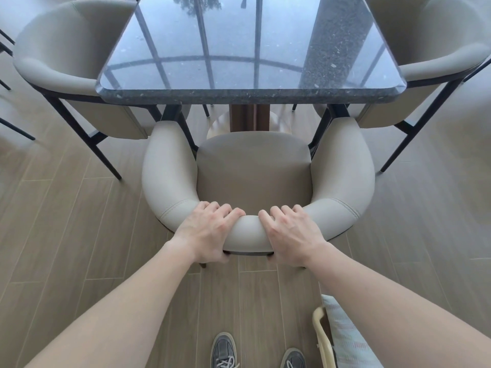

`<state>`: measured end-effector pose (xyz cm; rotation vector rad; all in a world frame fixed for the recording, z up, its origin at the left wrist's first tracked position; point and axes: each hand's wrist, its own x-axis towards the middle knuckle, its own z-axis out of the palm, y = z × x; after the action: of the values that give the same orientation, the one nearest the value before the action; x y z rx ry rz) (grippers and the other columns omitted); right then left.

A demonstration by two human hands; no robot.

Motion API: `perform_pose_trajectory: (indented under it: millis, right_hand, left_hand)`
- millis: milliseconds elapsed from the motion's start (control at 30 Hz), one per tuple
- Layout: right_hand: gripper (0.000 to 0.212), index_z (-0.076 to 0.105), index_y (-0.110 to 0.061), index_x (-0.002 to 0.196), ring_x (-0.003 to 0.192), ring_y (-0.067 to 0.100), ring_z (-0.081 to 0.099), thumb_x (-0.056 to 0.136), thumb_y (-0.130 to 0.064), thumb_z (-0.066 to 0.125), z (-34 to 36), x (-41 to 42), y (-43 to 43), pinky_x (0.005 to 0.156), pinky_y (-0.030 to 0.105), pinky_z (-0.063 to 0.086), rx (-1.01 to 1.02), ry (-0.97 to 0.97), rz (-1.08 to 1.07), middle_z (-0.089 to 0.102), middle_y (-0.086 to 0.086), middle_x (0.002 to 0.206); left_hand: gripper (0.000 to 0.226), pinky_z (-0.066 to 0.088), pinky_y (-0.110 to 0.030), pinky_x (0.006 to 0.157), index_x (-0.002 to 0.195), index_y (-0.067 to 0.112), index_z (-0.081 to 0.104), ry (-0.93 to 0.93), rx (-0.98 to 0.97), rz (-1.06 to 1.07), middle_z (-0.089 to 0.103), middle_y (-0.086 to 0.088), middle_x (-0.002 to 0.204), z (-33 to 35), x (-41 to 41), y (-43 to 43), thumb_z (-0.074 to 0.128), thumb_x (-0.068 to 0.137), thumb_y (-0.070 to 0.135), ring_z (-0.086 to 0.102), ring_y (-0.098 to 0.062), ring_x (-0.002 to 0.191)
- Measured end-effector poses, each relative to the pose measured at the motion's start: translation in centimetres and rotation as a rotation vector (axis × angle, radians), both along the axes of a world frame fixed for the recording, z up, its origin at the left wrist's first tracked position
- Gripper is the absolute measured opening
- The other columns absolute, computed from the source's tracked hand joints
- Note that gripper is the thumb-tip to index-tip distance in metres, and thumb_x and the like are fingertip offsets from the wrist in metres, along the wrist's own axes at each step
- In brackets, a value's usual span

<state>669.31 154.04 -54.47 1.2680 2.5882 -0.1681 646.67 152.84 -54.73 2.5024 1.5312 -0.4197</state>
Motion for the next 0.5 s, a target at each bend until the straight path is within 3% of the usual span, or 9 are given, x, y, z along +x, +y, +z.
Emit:
perform_pose_trajectory:
  millis: [267,367,433,500]
  right_hand:
    - [0.066,0.045,-0.016,0.121,0.084,0.027,0.046,0.075,-0.048,0.08,-0.5,0.0,0.0,0.073,0.039,0.03,0.027,0.011,-0.018,0.056,0.005,0.106]
    - [0.074,0.047,-0.017,0.131,0.103,0.028,0.058,0.076,-0.054,0.079,-0.7,0.3,-0.4,0.084,0.04,0.038,0.023,0.078,-0.056,0.057,0.004,0.116]
    - [0.091,0.045,-0.018,0.146,0.122,0.026,0.058,0.077,-0.069,0.075,-0.5,0.5,-1.1,0.107,0.039,0.039,-0.003,0.222,-0.119,0.059,0.001,0.131]
    - [0.102,0.042,-0.019,0.154,0.134,0.022,0.054,0.076,-0.076,0.073,-0.1,1.2,-2.1,0.119,0.035,0.034,-0.064,0.462,-0.261,0.058,-0.002,0.142]
  left_hand:
    - [0.084,0.042,-0.037,0.096,0.139,0.033,0.045,-0.089,0.055,-0.002,0.057,0.007,0.113,-0.6,-0.3,-0.1,0.077,0.064,0.056,0.057,-0.024,0.099]
    - [0.085,0.038,-0.035,0.106,0.143,0.036,0.046,-0.15,0.045,0.037,0.059,0.012,0.125,-0.1,0.2,-0.5,0.075,0.069,0.067,0.058,-0.02,0.114]
    - [0.083,0.036,-0.035,0.113,0.143,0.043,0.051,-0.374,-0.048,0.217,0.061,0.018,0.133,1.1,0.7,-0.8,0.063,0.071,0.083,0.057,-0.012,0.122]
    - [0.069,0.042,-0.036,0.112,0.136,0.051,0.057,-0.784,-0.175,0.449,0.063,0.021,0.134,2.3,1.5,-1.0,0.055,0.075,0.083,0.059,-0.009,0.123]
